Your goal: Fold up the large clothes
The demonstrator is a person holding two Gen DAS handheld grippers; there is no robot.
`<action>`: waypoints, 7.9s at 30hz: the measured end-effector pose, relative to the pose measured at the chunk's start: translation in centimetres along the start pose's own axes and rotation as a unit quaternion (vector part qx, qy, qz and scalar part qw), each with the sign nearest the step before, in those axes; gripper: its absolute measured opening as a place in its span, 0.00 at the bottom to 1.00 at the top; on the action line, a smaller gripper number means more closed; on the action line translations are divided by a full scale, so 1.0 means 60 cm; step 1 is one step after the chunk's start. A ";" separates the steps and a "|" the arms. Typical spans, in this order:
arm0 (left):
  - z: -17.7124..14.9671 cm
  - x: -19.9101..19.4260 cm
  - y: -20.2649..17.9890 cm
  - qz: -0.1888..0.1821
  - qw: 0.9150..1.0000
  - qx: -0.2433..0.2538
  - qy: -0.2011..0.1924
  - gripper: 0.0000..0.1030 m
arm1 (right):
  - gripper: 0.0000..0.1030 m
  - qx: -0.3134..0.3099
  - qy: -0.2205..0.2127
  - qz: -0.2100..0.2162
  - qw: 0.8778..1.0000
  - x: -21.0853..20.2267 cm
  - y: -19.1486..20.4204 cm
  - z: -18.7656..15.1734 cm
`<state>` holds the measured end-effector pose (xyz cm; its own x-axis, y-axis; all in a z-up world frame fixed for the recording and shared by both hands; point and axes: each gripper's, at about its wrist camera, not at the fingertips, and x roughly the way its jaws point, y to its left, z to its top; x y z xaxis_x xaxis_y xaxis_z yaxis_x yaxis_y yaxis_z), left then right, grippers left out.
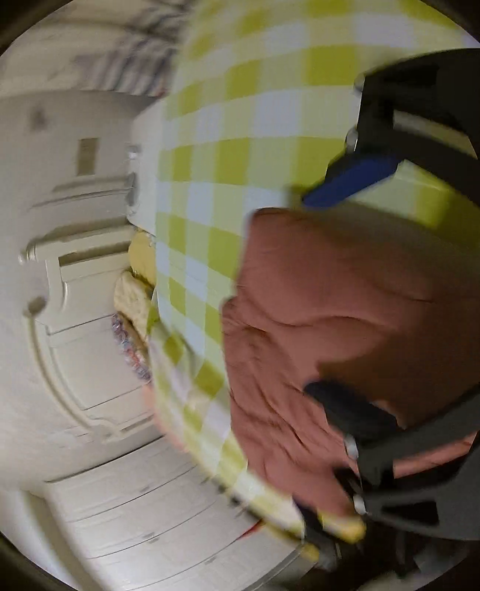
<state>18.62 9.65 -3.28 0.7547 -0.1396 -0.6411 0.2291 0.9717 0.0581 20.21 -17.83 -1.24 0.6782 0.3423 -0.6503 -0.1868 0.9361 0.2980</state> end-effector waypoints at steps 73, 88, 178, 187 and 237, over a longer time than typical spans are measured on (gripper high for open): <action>0.257 0.351 -0.270 -0.113 0.987 -0.009 0.112 0.98 | 0.75 -0.210 -0.070 -0.248 0.943 -0.002 0.051 -0.115; 0.259 0.330 -0.296 -0.065 0.994 0.022 0.083 0.98 | 0.75 -0.188 -0.072 -0.257 0.945 -0.052 -0.008 -0.131; -0.061 -0.186 -0.267 0.038 0.995 -0.024 -0.093 0.98 | 0.89 -0.042 -0.131 -0.178 0.974 -0.277 0.026 -0.239; -0.069 -0.179 -0.268 0.037 0.995 -0.023 -0.089 0.98 | 0.89 -0.042 -0.128 -0.178 0.975 -0.273 0.026 -0.246; -0.069 -0.282 -0.241 0.044 0.985 -0.022 -0.165 0.98 | 0.89 -0.080 -0.170 -0.197 0.962 -0.345 0.101 -0.241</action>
<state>-0.01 -1.25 3.57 0.9308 -0.1018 -0.3510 0.1326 0.9891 0.0647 -5.25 -18.05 3.94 0.9071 -0.0616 -0.4164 0.0432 0.9976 -0.0535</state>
